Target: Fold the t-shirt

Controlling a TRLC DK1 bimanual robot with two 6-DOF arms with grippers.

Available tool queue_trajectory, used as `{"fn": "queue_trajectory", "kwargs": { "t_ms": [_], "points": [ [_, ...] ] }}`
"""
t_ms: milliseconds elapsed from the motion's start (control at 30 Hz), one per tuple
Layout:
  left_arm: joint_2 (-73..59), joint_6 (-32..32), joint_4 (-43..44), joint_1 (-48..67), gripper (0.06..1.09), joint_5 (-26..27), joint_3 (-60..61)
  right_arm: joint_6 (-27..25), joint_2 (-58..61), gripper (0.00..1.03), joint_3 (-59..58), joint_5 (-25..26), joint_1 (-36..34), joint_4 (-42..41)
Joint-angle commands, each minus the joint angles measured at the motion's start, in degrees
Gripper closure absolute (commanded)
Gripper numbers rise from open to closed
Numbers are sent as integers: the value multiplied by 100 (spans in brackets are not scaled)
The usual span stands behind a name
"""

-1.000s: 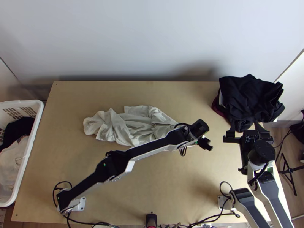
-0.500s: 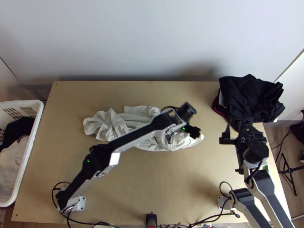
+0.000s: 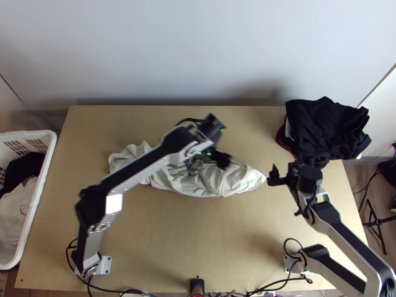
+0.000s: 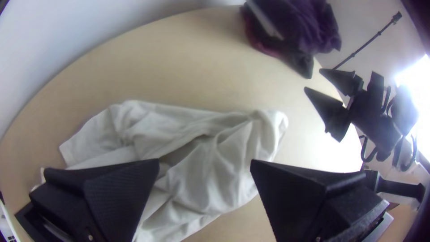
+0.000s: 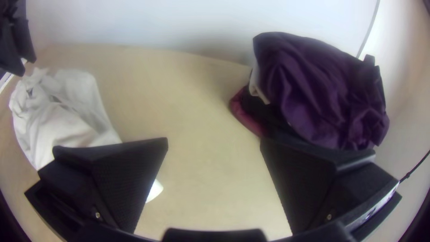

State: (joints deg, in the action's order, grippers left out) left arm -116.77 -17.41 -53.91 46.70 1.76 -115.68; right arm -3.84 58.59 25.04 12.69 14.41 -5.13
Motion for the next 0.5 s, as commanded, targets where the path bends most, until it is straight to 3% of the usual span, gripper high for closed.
{"fn": "queue_trajectory", "kwargs": {
  "t_ms": [0, 267, 467],
  "points": [
    [981, 326, 179, -583, 10, -18, 1610, 296, 1348, 7, 344, -170, 9, -507],
    [1640, 405, 355, -1031, 10, -35, 2489, 507, 1893, 7, 485, -355, 272, -577],
    [2027, 405, 487, -1268, 10, -70, 3007, 621, 1972, 7, 625, -873, 457, -68]
  ]
}}
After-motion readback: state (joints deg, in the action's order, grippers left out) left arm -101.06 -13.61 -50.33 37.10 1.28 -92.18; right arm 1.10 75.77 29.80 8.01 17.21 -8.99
